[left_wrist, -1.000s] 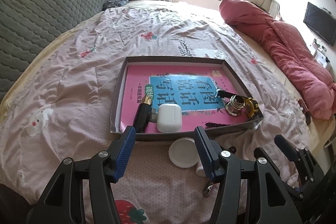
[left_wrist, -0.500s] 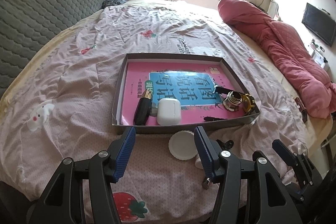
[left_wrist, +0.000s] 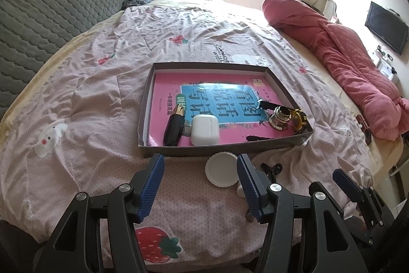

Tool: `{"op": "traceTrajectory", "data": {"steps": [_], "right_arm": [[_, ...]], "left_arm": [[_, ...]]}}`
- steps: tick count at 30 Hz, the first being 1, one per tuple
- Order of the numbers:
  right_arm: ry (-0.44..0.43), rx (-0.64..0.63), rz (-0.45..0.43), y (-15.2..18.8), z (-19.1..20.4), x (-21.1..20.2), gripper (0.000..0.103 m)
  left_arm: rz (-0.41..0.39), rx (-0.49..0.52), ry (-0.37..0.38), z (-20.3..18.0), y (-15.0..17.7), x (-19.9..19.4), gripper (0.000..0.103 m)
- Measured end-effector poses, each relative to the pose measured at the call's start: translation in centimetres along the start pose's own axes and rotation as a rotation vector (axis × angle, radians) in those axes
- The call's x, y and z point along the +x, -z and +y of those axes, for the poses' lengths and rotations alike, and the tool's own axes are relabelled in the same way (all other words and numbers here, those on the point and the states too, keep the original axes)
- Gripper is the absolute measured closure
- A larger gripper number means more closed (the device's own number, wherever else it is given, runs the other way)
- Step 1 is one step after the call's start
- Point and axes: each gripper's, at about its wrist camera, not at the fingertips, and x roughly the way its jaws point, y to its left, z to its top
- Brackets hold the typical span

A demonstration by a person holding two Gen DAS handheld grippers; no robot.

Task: Organize rigid objects
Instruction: 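Withdraw both open tools back from the tray toward the remaining items, then grasp the white lid with the left tool while the right tool grasps the red lighter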

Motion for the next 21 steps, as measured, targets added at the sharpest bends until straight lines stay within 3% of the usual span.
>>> {"op": "traceTrajectory", "data": {"steps": [21], "right_arm": [[-0.058, -0.072, 0.136, 2.4, 4.1, 2.1, 0.054]], "left_arm": [[0.047, -0.031, -0.02, 1.5, 1.3, 1.4, 0.041]]}}
